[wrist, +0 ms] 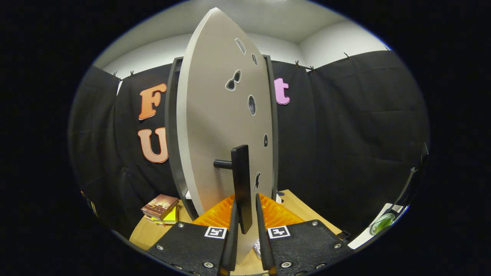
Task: Open the shoe cabinet door, grab the shoes and put them into the shoe cabinet, then close the shoe cabinet door.
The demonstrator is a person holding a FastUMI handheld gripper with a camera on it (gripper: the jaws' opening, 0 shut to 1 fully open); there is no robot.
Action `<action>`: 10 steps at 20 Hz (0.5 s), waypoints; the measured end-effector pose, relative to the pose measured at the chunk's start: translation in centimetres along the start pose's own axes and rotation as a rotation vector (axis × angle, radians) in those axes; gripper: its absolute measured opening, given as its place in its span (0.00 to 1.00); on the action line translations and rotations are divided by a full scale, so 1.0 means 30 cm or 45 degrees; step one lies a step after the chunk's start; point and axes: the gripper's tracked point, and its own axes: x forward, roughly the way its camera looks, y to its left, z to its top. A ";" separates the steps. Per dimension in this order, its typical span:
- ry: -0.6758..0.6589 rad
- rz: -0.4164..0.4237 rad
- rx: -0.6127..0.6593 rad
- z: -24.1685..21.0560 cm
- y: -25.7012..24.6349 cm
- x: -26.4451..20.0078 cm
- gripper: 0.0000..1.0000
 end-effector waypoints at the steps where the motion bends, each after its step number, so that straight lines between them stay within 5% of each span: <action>1: -0.003 -0.028 0.004 0.000 -0.026 -0.002 0.25; 10: 0.010 -0.341 0.027 -0.024 -0.345 -0.089 0.25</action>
